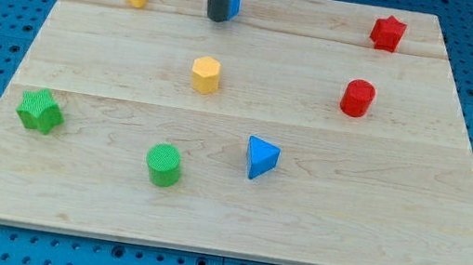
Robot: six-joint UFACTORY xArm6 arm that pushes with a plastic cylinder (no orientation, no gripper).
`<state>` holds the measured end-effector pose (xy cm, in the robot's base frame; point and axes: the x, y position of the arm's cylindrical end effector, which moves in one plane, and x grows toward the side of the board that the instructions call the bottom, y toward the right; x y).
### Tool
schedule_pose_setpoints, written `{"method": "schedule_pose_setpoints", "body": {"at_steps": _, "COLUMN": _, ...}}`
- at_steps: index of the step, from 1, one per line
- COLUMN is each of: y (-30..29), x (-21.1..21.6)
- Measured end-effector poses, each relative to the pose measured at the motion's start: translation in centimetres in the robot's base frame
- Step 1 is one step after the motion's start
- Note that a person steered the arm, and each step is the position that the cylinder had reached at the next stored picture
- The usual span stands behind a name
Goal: Move your arm to the blue triangle
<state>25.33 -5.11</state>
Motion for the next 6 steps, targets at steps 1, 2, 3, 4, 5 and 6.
{"method": "schedule_pose_setpoints", "body": {"at_steps": 1, "y": 3.1, "x": 3.4}}
{"method": "schedule_pose_setpoints", "body": {"at_steps": 2, "y": 8.2, "x": 9.2}}
{"method": "schedule_pose_setpoints", "body": {"at_steps": 3, "y": 10.3, "x": 14.4}}
{"method": "schedule_pose_setpoints", "body": {"at_steps": 4, "y": 12.5, "x": 19.5}}
{"method": "schedule_pose_setpoints", "body": {"at_steps": 5, "y": 12.7, "x": 23.5}}
{"method": "schedule_pose_setpoints", "body": {"at_steps": 6, "y": 11.9, "x": 26.1}}
